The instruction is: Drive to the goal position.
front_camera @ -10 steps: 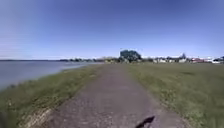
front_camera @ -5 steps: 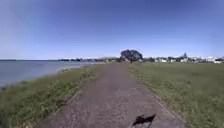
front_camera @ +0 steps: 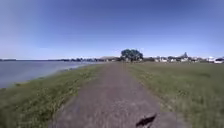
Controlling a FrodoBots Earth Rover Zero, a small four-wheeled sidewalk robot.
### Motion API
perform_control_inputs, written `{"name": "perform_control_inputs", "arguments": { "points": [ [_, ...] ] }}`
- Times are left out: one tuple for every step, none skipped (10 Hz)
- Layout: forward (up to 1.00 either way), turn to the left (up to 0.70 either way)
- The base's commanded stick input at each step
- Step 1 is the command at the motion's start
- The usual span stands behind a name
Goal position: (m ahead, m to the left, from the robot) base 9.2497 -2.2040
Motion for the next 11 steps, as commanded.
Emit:
{"name": "perform_control_inputs", "arguments": {
  "points": [
    [0.7, 0.0],
    [0.7, 0.0],
    [0.7, 0.0],
    [0.7, 0.0],
    [0.7, 0.0],
    [0.7, 0.0],
    [0.7, 0.0],
    [0.7, 0.0],
    [0.7, 0.0],
    [0.7, 0.0],
    [0.7, 0.0]
  ]
}}
